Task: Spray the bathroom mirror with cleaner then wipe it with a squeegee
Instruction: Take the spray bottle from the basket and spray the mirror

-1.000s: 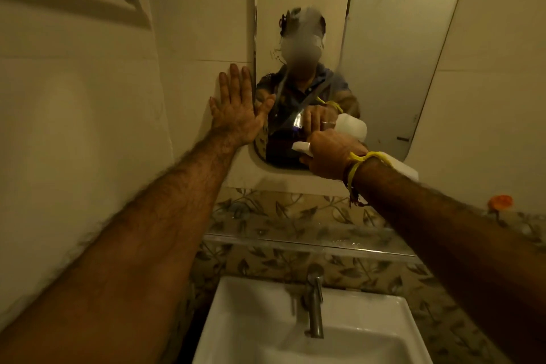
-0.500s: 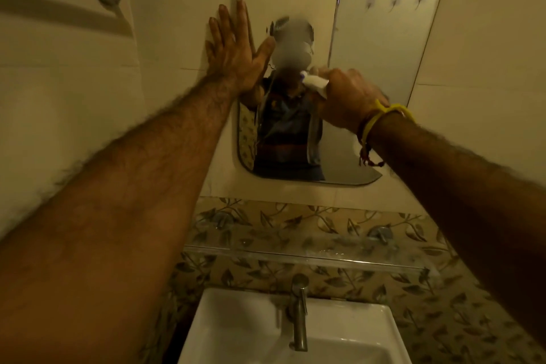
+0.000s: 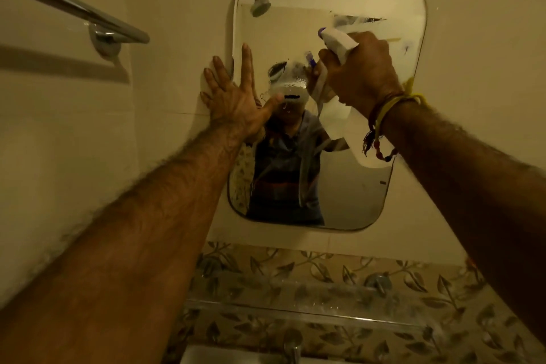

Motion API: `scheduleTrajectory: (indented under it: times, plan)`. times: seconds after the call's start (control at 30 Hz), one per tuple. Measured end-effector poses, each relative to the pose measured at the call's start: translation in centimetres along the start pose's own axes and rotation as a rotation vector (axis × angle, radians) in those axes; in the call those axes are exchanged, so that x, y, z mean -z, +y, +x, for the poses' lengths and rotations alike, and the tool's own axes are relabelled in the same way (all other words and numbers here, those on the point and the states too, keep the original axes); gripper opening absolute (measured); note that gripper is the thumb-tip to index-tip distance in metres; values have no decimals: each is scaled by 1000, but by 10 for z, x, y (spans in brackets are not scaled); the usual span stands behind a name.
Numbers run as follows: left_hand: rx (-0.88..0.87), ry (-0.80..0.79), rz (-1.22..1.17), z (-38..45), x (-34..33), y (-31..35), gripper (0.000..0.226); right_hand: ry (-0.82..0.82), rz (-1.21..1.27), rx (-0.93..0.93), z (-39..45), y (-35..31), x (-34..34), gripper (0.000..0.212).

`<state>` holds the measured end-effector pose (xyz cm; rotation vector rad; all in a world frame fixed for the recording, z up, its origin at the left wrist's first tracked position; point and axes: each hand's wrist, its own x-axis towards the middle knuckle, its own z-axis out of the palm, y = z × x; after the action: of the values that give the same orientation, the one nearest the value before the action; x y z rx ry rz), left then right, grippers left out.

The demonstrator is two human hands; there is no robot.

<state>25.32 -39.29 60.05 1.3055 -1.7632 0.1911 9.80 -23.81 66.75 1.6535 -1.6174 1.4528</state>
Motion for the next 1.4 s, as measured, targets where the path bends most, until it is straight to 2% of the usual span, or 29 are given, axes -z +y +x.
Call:
scheduleTrajectory:
  times: [0.13, 0.3, 0.4, 0.73, 0.93, 1.17, 1.3, 1.4]
  plan:
    - [-18, 6, -4, 1, 1, -1, 114, 93, 37, -15, 13, -3, 13, 39]
    - [-30, 41, -27, 1, -1, -8, 111, 189, 150, -167, 23, 9, 32, 46]
    - [-17, 50, 3, 1, -3, -9, 113, 238, 121, -177, 24, 17, 40, 36]
    - [-15, 18, 28, 0, -4, -11, 111, 345, 75, -332, 5, 59, 60, 37]
    - [-47, -92, 21, -6, 9, -18, 119, 242, 59, -279, -18, 64, 34, 33]
    - [-59, -164, -20, -19, 16, -24, 115, 8, 73, -154, -40, 31, -3, 34]
    - [-95, -174, -34, -29, 3, -41, 112, -100, 33, -31, -57, 21, -23, 34]
    - [-110, -167, -53, -34, -5, -52, 111, -187, 2, -22, -72, 21, -40, 29]
